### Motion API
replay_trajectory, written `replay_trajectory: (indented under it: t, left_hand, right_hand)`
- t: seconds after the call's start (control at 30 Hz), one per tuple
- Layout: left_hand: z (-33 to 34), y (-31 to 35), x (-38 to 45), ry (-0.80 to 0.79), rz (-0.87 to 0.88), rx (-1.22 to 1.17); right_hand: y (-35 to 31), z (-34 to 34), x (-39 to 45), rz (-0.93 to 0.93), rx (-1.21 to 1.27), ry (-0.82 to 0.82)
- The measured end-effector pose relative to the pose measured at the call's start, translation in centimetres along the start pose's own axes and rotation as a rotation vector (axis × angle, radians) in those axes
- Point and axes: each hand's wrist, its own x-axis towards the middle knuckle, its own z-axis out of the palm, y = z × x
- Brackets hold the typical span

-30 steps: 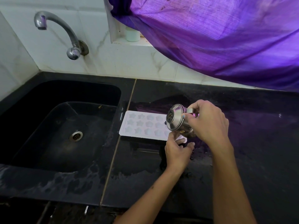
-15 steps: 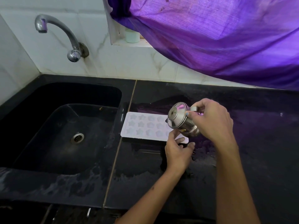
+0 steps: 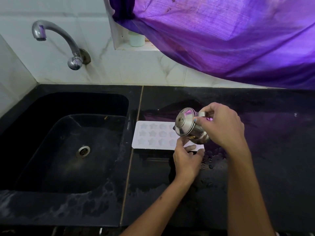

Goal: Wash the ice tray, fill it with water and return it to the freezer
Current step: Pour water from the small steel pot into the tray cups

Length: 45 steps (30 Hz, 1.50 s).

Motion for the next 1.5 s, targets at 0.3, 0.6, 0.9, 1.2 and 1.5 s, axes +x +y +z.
replay_trajectory:
  t: [0.3,0.6,0.9,1.2,1.5]
  left_hand:
    - [-1.0,-0.1,0.4,-0.019,-0.052,-0.036]
    - [-1.6,-0.2,0.4,-0.039,-0.058,-0.052]
    - [-1.9,-0.3,0.5,-0.046,-0.068,-0.074]
    - [-2.2,-0.3,0.4,-0.040,-0.067,-0.064]
    - [-3.3,0.5,0.3,-0.026,-0.040,-0.061]
  right_hand:
    - [-1.2,0.6,-0.2,-0.006,-0.075,-0.036]
    - [-1.9,1.2,-0.5,-0.030,-0.130,-0.021]
    - [-2.2,1.4,-0.7,-0.041,-0.146,0.004]
    - [-2.1,1.3,-0.8,-0.019,-0.112,0.009]
    - [-2.4,1.7,-0.7,-0.002,-0.045,0.026]
